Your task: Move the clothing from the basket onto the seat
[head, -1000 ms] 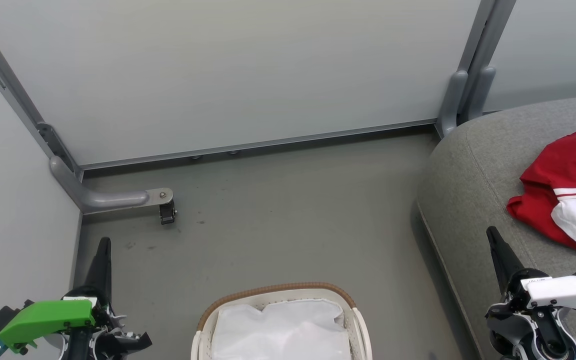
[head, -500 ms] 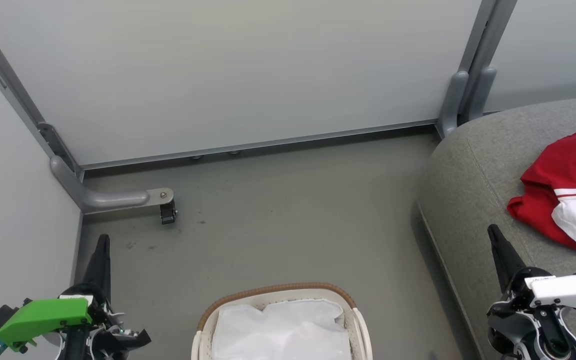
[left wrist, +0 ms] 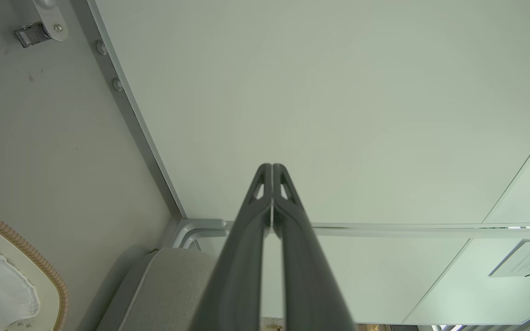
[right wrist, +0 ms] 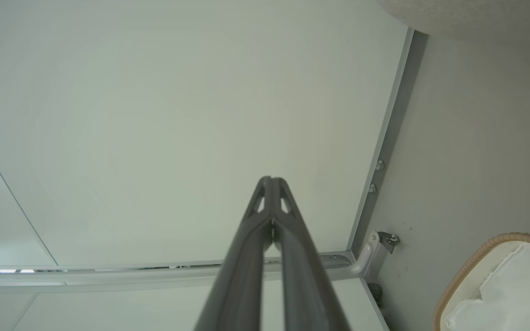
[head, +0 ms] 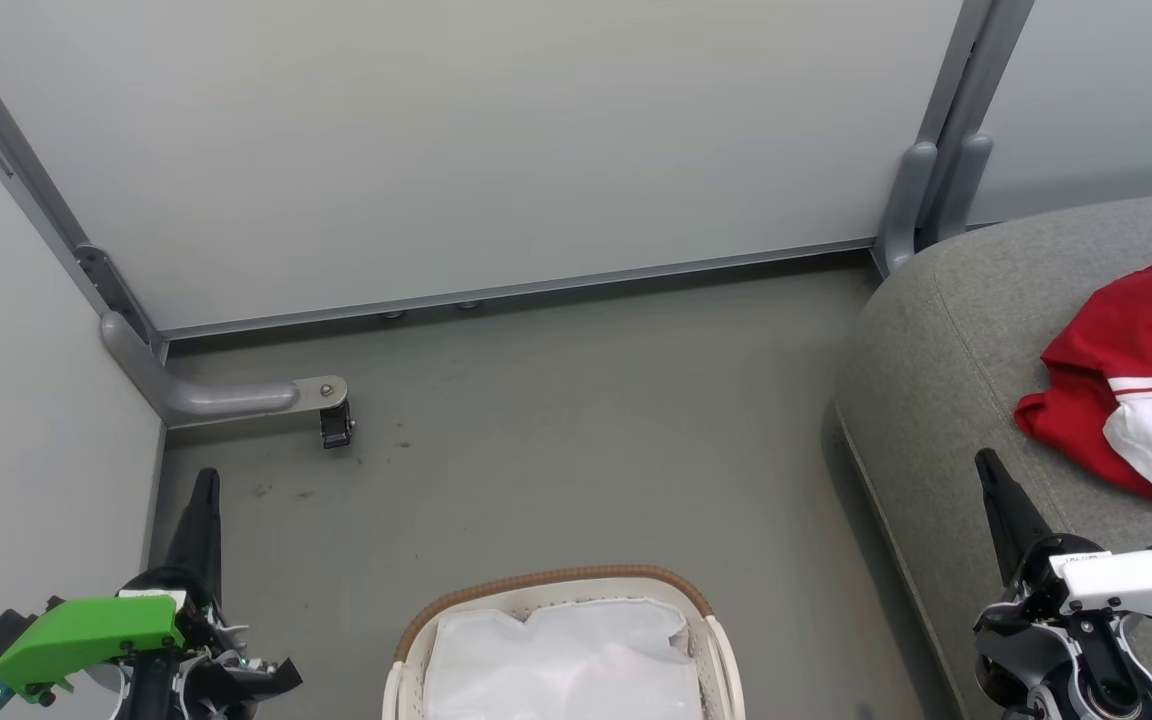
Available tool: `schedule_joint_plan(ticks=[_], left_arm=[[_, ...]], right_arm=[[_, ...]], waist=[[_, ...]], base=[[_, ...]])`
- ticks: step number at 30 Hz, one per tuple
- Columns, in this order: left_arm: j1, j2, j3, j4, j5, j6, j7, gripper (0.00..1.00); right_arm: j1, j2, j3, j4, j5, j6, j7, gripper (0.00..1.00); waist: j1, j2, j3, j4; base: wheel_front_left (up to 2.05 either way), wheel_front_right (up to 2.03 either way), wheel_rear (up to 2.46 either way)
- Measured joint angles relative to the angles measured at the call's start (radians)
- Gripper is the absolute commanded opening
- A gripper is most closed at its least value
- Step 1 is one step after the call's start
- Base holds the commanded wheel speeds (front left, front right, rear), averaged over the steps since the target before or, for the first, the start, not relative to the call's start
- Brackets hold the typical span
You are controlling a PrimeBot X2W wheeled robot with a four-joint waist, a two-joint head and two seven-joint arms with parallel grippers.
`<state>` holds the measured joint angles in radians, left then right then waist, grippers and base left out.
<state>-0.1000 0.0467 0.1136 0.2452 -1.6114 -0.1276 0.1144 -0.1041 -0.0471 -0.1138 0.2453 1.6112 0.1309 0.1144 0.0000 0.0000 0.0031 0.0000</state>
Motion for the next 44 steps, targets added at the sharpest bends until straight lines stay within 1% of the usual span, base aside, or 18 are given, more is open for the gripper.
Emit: schedule_joint_plan(ticks=[44], left_arm=[[-0.002, 0.000, 0.000, 0.000, 0.000, 0.000, 0.000, 0.00]], right_arm=[[0.000, 0.000, 0.000, 0.000, 0.000, 0.000, 0.000, 0.00]], waist=[[0.0000, 0.0000, 0.000, 0.000]], base=[[0.00, 0.00, 0.00]])
